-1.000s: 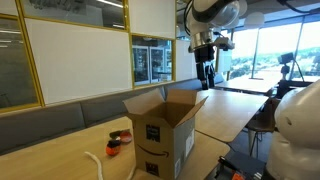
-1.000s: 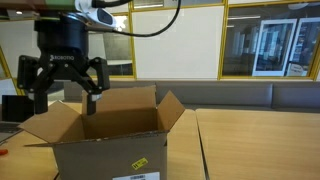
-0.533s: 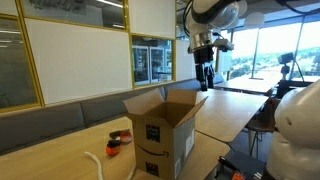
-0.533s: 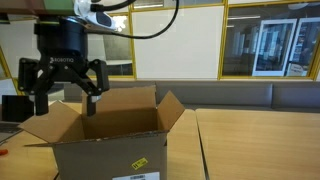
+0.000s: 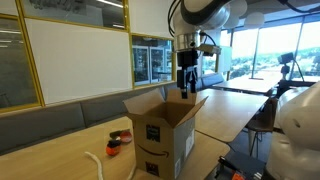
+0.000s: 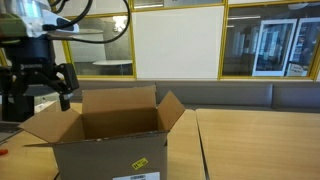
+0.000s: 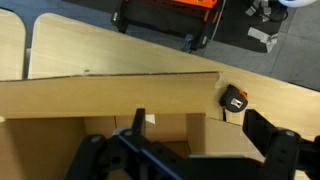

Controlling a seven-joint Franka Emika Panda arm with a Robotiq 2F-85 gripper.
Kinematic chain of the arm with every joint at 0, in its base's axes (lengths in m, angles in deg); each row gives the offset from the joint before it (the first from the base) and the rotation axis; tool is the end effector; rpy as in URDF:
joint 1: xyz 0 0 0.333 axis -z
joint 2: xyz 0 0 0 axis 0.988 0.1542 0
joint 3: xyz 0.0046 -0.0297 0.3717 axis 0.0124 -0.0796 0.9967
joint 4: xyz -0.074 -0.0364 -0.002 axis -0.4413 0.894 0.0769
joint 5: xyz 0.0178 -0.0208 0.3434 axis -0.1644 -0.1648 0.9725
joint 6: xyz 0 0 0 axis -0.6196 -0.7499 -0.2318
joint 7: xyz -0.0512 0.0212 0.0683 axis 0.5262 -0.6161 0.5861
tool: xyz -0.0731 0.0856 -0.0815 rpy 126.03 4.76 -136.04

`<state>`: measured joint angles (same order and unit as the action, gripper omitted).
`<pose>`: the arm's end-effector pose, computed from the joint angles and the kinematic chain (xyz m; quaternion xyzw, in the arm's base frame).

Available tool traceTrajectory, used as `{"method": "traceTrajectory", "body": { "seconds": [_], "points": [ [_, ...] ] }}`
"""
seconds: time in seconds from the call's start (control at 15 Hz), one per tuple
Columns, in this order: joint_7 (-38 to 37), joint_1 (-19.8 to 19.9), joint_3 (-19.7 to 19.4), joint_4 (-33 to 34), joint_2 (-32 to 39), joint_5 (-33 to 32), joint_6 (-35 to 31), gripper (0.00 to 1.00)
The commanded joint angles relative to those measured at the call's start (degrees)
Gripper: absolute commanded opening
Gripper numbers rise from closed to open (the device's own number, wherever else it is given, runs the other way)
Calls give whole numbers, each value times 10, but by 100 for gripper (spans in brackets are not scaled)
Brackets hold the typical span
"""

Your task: Put the objects on the left inside the box

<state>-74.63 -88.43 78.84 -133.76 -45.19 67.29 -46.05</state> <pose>0.2336 0.0671 0.5193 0.9892 0.1398 -0.0374 0.0222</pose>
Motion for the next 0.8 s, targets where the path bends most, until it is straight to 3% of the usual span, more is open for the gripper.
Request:
{"method": "traceTrajectory", "body": {
  "seconds": [0.0, 0.4, 0.73],
  "points": [
    [-57, -30, 51, 6, 21, 17, -50, 100],
    [-139, -69, 121, 27, 75, 38, -84, 100],
    [-152, -101, 145, 13, 131, 66, -134, 100]
  ]
}}
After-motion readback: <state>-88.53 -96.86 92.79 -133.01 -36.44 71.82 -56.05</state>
